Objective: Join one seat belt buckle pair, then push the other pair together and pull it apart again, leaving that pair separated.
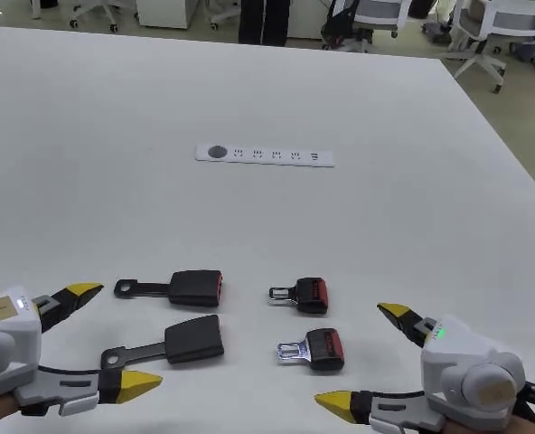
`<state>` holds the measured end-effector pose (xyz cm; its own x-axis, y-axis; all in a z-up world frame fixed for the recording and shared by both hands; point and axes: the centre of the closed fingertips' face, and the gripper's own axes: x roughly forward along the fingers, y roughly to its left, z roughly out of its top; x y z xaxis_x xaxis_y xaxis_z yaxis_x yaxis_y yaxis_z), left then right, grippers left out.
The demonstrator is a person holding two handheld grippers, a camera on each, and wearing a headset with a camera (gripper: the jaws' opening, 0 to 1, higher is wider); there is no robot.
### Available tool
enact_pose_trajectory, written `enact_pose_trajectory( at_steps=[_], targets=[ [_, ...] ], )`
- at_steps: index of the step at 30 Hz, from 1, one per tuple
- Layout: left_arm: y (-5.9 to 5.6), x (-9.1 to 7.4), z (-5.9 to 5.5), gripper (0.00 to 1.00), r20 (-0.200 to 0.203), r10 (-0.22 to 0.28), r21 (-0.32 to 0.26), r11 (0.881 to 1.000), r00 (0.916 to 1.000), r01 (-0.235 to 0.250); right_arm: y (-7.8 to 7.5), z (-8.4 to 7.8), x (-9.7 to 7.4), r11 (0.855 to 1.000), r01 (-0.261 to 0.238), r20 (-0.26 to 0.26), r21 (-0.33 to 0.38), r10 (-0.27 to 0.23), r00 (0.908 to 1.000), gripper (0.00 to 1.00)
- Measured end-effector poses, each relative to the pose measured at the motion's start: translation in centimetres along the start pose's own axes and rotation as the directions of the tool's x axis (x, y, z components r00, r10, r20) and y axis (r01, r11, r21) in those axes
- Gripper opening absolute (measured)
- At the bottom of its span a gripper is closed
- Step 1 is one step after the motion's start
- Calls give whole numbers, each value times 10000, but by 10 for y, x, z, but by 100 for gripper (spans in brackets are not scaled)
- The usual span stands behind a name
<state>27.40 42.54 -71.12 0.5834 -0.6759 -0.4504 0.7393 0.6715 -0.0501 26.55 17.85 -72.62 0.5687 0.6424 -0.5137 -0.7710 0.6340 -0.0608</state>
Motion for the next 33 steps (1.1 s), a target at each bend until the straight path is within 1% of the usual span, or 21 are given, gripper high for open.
enact_pose_trajectory(
  at_steps=[5, 7, 10, 21, 23, 33],
  targets=[
    [0, 0, 0, 100, -14, 0, 18, 10000, 10000, 0, -1, 1, -1, 10000, 3, 15, -6, -3, 10000, 95],
    [0, 0, -1, 100, -6, -10, 13, 10000, 10000, 10, -2, -1, 0, 10000, 9, 38, -7, -9, 10000, 95],
    [0, 1, -1, 100, -26, -24, 34, 10000, 10000, 24, -1, 1, -2, 10000, 18, 50, -5, -18, 10000, 95],
    [3, 1, -4, 100, 1, -34, 62, 10000, 10000, 34, -2, 0, -3, 10000, 50, 72, -46, -50, 10000, 95],
    [1, 1, -3, 100, 9, -40, 62, 10000, 10000, 39, -1, 3, -4, 10000, 45, 93, -66, -44, 9999, 95],
    [0, 0, -2, 100, 7, -11, 70, 10000, 10000, 10, -3, 0, -3, 9999, 53, 70, -87, -52, 10000, 94]
  ],
)
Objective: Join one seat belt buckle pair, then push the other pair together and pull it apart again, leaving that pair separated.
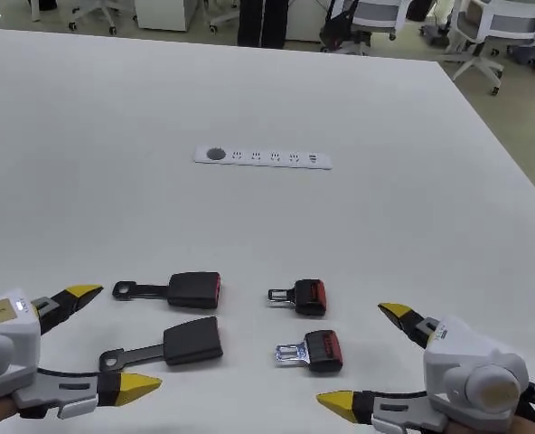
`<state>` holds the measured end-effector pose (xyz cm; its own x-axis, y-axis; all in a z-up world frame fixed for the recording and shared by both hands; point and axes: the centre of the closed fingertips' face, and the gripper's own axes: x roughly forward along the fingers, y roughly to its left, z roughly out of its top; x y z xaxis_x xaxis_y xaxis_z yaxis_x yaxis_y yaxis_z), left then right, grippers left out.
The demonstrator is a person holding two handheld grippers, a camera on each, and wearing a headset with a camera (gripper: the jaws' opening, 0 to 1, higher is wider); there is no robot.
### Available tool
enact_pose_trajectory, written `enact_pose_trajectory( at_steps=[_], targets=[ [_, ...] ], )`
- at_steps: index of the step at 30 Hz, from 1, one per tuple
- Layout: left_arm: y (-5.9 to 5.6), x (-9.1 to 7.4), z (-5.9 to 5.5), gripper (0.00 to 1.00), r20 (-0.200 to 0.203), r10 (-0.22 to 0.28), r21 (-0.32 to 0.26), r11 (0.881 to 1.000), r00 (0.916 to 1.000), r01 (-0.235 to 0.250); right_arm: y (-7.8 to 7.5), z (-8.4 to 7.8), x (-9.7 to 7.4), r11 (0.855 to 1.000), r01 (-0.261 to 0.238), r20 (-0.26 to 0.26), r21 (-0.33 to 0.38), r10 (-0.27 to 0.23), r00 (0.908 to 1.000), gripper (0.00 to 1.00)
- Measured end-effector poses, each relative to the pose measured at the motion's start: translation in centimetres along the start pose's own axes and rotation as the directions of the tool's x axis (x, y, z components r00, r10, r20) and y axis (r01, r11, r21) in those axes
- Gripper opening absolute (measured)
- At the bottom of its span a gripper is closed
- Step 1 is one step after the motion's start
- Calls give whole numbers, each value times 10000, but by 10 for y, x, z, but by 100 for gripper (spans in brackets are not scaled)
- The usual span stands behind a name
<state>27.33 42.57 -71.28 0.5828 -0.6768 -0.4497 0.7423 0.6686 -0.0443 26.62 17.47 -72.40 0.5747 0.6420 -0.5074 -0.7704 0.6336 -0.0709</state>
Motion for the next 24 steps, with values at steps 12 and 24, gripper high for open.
enact_pose_trajectory(
  at_steps=[12, 24],
  targets=[
    [0, 1, 0, 100, 5, -7, -4, 10000, 10000, 7, -4, -2, 0, 10000, 28, -14, -1, -28, 10000, 94],
    [-1, 1, 3, 100, 17, 16, -14, 10000, 10000, -16, -4, 0, 2, 10000, 17, 0, -43, -17, 10000, 95]
  ],
)
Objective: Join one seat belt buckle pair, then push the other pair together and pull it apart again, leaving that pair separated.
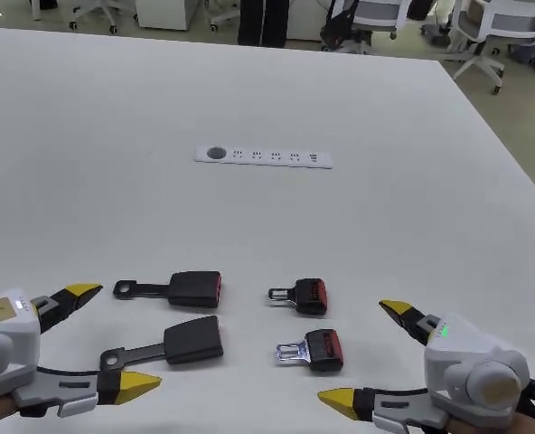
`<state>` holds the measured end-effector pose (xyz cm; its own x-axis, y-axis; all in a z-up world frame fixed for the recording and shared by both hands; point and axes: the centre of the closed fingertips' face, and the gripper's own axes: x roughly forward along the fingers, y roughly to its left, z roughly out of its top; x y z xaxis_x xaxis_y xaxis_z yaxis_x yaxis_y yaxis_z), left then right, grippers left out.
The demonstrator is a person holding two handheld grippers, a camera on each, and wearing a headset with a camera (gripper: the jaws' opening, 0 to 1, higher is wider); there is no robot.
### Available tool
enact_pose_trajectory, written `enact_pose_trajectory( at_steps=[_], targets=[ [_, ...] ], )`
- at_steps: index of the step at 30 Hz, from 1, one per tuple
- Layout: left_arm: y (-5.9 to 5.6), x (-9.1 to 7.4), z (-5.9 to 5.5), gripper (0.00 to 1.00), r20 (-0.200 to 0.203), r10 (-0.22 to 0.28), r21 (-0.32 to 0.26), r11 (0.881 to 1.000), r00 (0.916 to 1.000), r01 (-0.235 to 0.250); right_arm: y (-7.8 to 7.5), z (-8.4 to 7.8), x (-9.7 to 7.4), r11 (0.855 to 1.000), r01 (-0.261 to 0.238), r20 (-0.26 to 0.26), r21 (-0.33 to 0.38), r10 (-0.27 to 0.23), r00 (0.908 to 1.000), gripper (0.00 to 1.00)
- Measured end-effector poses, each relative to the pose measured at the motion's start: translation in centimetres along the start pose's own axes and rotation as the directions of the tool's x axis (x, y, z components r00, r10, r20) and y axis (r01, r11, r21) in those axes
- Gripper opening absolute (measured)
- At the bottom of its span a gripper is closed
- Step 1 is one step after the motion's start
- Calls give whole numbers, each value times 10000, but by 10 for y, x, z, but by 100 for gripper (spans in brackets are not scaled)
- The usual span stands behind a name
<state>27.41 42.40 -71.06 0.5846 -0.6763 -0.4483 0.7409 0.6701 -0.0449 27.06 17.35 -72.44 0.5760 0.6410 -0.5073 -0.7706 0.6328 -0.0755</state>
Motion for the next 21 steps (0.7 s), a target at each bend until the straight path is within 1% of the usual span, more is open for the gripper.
enact_pose_trajectory(
  at_steps=[9, 12, 21],
  targets=[
    [3, 0, -3, 100, -1, -7, 2, 10000, 10000, 7, 2, 3, -1, 10000, 1, -4, -3, -1, 10000, 95],
    [5, -1, -5, 100, -17, -9, 3, 10000, 10000, 9, 0, 0, 0, 10000, 7, -26, -11, -7, 10000, 95],
    [4, -1, -4, 100, -41, -22, 27, 10000, 10000, 22, 1, 2, -1, 10000, 2, -21, -22, -2, 10000, 95]
  ],
)
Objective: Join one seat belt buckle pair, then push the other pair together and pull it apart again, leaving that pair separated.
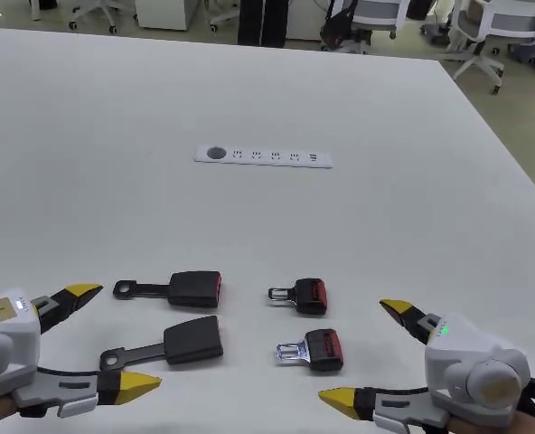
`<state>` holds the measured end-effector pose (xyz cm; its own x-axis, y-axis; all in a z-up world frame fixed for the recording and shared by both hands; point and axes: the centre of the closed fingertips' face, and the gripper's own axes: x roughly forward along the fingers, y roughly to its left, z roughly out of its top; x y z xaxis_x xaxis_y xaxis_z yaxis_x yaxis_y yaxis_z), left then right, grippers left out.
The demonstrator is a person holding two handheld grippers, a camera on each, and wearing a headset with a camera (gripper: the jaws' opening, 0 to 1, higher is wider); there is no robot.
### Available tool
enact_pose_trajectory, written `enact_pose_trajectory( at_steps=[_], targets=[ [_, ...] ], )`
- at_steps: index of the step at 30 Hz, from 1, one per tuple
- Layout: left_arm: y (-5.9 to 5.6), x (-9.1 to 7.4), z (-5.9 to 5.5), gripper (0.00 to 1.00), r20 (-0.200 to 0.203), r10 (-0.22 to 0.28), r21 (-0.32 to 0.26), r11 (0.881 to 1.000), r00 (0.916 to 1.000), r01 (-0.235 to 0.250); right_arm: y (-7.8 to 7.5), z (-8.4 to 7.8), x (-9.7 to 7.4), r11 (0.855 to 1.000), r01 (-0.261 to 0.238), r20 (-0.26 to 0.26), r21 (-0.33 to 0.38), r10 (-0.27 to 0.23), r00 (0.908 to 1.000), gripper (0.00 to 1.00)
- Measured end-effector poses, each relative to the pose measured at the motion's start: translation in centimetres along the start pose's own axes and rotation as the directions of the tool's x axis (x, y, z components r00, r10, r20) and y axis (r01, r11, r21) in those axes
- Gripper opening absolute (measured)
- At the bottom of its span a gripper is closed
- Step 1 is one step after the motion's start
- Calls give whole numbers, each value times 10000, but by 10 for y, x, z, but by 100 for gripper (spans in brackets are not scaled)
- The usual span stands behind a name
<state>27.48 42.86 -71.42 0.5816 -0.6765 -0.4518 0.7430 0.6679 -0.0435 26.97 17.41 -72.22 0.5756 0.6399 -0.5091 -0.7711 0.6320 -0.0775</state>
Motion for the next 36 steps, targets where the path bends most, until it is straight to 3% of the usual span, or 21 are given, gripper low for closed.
enact_pose_trajectory(
  at_steps=[8, 16, 29, 36],
  targets=[
    [-1, 2, 4, 100, -138, -121, 230, 9997, 9998, 124, -1, -1, -2, 9997, -176, -198, -183, 172, 9997, 94],
    [-6, 9, 9, 93, -599, -607, 590, 9962, 9964, 642, -5, -4, 1, 9960, -658, -565, -605, 624, 9965, 91],
    [-16, 23, 9, 77, -1460, -1471, 1154, 9796, 9783, 1645, -7, -7, 8, 9739, -1645, -1252, -1562, 1457, 9814, 79],
    [-21, 30, 5, 69, -1931, -1735, 1273, 9715, 9657, 2000, -2, -8, 10, 9527, -2274, -1715, -2016, 1943, 9658, 72]
  ],
)
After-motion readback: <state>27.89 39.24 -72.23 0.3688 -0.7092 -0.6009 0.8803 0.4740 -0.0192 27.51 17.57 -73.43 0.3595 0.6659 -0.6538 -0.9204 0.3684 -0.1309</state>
